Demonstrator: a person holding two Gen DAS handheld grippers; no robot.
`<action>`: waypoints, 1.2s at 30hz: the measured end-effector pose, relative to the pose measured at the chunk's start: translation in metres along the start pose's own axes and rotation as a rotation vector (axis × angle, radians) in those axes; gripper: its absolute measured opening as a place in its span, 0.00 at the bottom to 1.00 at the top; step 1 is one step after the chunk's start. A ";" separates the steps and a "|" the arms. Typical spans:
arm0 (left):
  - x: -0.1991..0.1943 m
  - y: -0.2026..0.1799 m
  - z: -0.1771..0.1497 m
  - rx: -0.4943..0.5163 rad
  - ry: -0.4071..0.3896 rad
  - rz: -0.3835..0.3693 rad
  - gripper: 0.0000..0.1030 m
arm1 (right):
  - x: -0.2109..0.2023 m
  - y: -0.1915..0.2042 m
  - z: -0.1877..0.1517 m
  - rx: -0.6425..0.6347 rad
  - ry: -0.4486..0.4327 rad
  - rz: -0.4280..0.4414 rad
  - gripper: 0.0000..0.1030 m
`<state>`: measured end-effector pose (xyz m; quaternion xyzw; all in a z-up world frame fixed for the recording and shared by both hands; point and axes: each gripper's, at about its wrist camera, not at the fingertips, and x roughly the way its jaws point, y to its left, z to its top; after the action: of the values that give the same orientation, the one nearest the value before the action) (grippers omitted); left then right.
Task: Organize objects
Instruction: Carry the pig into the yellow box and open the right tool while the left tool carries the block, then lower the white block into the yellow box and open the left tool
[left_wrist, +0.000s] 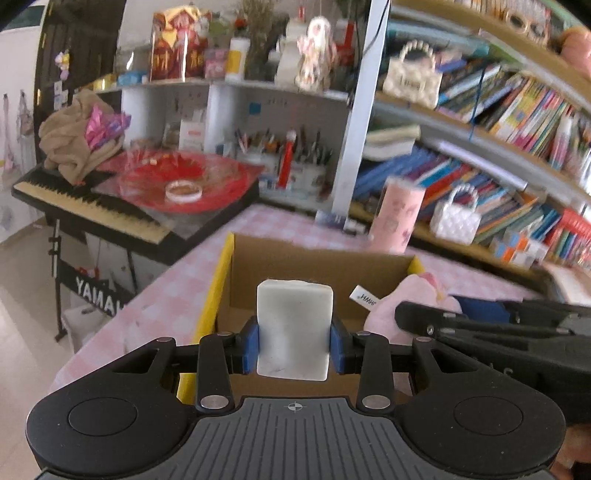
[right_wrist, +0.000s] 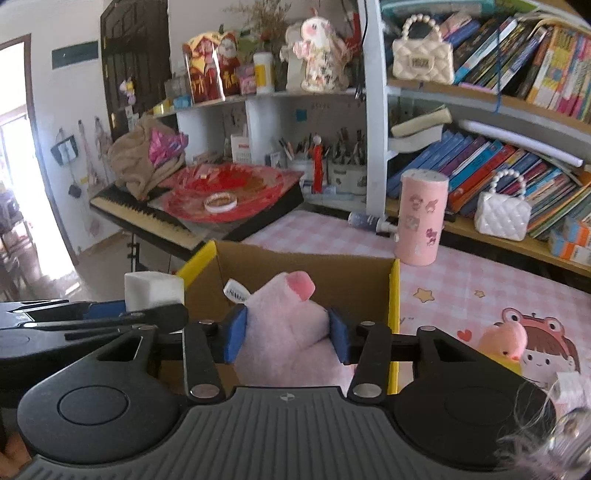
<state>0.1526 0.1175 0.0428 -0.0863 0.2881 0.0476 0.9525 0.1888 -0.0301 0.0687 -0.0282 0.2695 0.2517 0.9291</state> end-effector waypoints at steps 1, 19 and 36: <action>0.006 -0.001 -0.002 0.004 0.016 0.008 0.34 | 0.009 -0.003 -0.002 -0.008 0.014 0.006 0.38; 0.050 -0.019 -0.022 0.098 0.142 0.098 0.43 | 0.070 -0.018 -0.031 -0.155 0.085 0.029 0.19; -0.008 -0.018 -0.016 0.075 -0.045 0.103 0.81 | 0.021 -0.034 -0.017 -0.015 -0.036 -0.035 0.68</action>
<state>0.1399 0.0965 0.0365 -0.0344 0.2724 0.0878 0.9576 0.2125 -0.0534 0.0405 -0.0355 0.2503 0.2381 0.9378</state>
